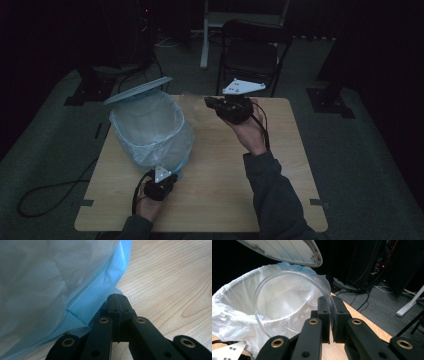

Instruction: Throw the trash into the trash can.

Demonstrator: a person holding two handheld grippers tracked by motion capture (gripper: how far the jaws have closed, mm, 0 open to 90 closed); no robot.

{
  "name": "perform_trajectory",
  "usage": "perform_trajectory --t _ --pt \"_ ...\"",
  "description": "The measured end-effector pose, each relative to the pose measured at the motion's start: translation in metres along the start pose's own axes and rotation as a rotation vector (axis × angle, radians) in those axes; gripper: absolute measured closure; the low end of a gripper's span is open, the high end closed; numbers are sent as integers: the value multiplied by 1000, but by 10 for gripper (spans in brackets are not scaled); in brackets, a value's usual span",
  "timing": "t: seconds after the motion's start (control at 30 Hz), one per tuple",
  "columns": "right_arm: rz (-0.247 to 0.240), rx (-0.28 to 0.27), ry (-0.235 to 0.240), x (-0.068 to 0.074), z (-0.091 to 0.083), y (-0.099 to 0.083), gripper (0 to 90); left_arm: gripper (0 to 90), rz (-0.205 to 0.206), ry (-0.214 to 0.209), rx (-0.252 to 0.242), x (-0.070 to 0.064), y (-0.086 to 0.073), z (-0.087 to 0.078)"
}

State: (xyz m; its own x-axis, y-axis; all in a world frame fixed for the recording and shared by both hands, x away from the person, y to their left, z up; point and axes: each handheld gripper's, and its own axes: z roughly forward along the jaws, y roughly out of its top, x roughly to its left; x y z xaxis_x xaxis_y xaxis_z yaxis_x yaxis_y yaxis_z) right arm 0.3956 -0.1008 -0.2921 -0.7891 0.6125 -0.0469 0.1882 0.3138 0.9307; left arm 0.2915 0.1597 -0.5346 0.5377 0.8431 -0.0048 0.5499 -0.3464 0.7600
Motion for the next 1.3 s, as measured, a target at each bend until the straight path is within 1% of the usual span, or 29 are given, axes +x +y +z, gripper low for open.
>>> perform_trajectory --t 0.3,0.77,1.0,1.3 --pt "-3 -10 13 2 5 5 866 900 1 0 0 0 0 0" --pt "-24 -17 45 11 17 17 866 900 1 2 0 0 0 0" --pt "-12 -14 67 13 24 18 866 900 1 1 0 0 0 0" --pt "-1 -14 83 14 31 20 866 900 -4 -1 -1 0 0 0"
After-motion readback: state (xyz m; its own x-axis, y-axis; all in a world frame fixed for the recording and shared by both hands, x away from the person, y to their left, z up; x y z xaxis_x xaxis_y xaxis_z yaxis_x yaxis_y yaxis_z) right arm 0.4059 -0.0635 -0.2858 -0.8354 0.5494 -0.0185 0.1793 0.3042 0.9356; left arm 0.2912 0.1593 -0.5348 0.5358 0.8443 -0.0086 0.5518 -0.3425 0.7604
